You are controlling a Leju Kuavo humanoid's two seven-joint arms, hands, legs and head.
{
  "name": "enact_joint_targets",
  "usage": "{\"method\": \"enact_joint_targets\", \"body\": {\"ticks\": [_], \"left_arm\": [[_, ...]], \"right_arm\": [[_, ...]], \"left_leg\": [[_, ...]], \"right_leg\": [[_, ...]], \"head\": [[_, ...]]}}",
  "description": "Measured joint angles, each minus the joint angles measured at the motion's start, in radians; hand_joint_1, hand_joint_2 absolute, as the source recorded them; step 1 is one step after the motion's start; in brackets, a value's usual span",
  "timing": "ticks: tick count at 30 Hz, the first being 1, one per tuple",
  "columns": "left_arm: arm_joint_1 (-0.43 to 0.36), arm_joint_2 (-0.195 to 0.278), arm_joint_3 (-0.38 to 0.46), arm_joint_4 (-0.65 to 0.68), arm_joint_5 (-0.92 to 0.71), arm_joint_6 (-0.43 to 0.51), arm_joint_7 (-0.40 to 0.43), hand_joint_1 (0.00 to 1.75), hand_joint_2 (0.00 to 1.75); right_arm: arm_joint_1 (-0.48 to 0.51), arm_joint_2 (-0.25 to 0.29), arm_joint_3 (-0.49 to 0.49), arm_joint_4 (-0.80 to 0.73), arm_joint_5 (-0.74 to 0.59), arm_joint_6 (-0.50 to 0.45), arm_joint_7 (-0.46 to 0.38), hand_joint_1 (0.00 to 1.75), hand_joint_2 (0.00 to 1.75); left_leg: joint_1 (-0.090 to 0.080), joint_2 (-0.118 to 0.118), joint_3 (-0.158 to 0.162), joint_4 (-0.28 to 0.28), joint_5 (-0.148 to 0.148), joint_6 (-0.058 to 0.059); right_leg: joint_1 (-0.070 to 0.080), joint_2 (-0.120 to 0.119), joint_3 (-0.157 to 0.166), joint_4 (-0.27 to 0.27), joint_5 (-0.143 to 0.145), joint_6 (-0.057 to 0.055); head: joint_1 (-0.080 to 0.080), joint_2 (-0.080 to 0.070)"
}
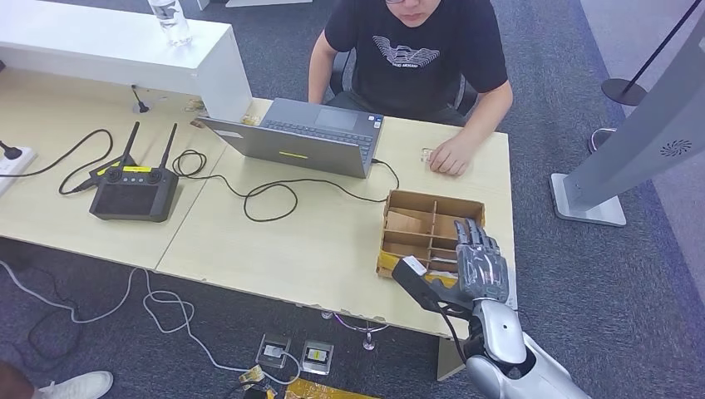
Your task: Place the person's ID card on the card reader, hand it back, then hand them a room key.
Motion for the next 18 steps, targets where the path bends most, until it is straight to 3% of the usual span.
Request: {"method": "enact_joint_targets", "body": {"ticks": [15, 18], "left_arm": [[-0.004, 0.005, 0.0, -0.001, -0.003, -0.003, 0.007, 0.0, 0.0], [-0.006, 0.005, 0.0, -0.001, -0.005, -0.004, 0.008, 0.0, 0.0]], "right_arm": [[-0.001, 0.009, 0.003, 0.032, -0.025, -0.012, -0.025, 0.0, 1.75], [-0.001, 0.01, 0.005, 0.038, -0.028, -0.013, -0.026, 1.28, 1.75]], "left_leg": [[0.0, 0.0, 0.0, 0.0, 0.0, 0.0], [0.0, 0.0, 0.0, 0.0, 0.0, 0.0]], "right_leg": [[0.0, 0.0, 0.0, 0.0, 0.0, 0.0], [0.0, 0.0, 0.0, 0.0, 0.0, 0.0]], "head": [[0.0, 0.0], [0.0, 0.0]]}}
